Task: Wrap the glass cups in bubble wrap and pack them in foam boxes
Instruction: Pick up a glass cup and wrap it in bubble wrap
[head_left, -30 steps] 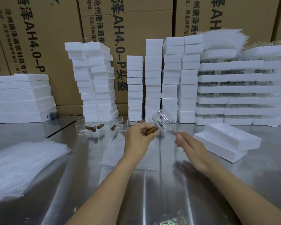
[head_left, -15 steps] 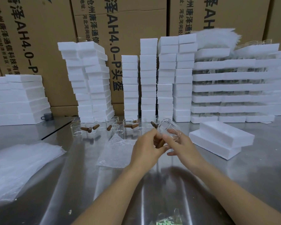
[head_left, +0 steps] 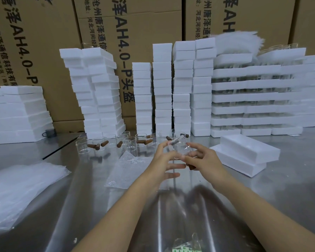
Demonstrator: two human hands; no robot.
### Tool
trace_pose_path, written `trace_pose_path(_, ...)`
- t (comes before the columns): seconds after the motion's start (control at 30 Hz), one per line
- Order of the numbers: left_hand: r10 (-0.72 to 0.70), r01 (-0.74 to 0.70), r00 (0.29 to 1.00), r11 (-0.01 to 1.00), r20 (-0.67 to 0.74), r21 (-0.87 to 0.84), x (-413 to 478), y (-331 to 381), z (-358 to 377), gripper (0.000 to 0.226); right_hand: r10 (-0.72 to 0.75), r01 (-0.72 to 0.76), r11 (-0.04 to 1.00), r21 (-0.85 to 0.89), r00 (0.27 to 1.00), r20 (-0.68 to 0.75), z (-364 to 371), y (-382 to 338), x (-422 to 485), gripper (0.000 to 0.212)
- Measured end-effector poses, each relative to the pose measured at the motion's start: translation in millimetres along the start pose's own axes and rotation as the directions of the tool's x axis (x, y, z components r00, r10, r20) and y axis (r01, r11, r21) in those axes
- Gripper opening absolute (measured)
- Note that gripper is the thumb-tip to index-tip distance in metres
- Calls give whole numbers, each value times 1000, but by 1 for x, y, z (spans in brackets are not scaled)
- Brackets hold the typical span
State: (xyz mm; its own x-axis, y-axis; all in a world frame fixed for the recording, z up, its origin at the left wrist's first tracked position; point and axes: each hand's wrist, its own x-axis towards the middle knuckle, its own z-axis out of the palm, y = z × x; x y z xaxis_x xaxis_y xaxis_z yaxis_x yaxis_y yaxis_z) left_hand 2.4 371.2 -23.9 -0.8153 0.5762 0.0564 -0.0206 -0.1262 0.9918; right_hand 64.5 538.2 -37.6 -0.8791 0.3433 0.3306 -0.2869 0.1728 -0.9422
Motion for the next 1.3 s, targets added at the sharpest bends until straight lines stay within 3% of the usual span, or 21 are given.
trace_pose_path(0.13,-51,47,997,996,-53,-81,2,-3,-1,46,-45,44,999,-8,998,-55,-2,-1,1,53)
trace_pose_path(0.3,-91,80,993,987,-76,-139,0,-2,-2,53,-118,120,992,25,989,-89,-4,-4,0,48)
trace_pose_path(0.4,-156,143,987,966,-45,-215,-2,1,4,46,-161,156,982,-103,986,-43,-3,-2,-1,46)
trace_pose_path(0.5,-188,179,982,954,-13,-240,-5,1,8,43,-192,179,969,-169,979,-68,0,1,-1,58)
trace_pose_path(0.67,-143,120,988,954,-66,-273,-5,-1,10,36,-300,254,923,-290,946,-123,-1,3,0,61)
trace_pose_path(0.8,-108,90,992,968,-64,-236,-8,1,12,45,-324,273,909,-314,938,-123,0,6,-1,61)
trace_pose_path(0.97,-180,171,984,941,-5,-293,-7,4,13,40,-320,272,900,-340,943,-94,-1,7,-2,60)
trace_pose_path(1.1,-135,113,989,949,-56,-295,-6,0,13,33,-356,294,881,-371,928,-110,1,5,-3,59)
trace_pose_path(1.3,-196,190,981,946,2,-261,-5,0,12,50,-363,302,871,-387,927,-92,1,9,-2,61)
